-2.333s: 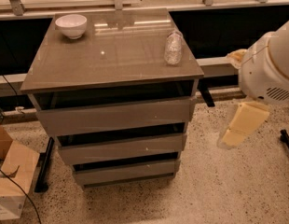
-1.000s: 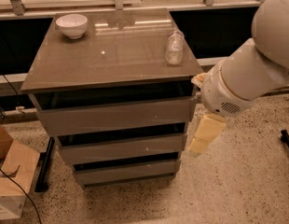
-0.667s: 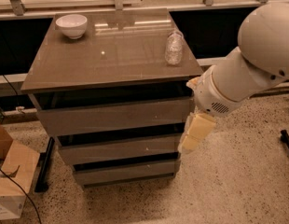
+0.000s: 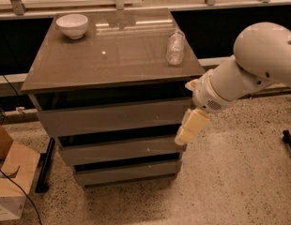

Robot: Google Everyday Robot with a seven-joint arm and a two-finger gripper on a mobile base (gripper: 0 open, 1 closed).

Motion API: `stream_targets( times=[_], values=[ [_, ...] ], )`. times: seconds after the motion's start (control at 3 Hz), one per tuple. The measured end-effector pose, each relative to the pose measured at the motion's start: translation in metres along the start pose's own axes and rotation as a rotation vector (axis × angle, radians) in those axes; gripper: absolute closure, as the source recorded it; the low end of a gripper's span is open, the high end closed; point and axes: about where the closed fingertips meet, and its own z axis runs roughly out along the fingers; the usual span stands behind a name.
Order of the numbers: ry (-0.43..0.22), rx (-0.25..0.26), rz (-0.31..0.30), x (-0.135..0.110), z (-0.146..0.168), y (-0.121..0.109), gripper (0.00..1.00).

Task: Open top drawer

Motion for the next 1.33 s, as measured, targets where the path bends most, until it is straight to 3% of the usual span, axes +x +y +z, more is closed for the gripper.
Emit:
stream_targets(
  times=[0.33,0.67,1.33],
  values=[
    [-0.033,-0.031,0.035,0.015,0.040,-0.026,0.00],
    [-0.037,-0.036,0.037,0.012,0.050,-0.027,0.00],
    [-0.041,-0.039,-0.006,0.001,0.095,-0.051,0.00]
  ],
)
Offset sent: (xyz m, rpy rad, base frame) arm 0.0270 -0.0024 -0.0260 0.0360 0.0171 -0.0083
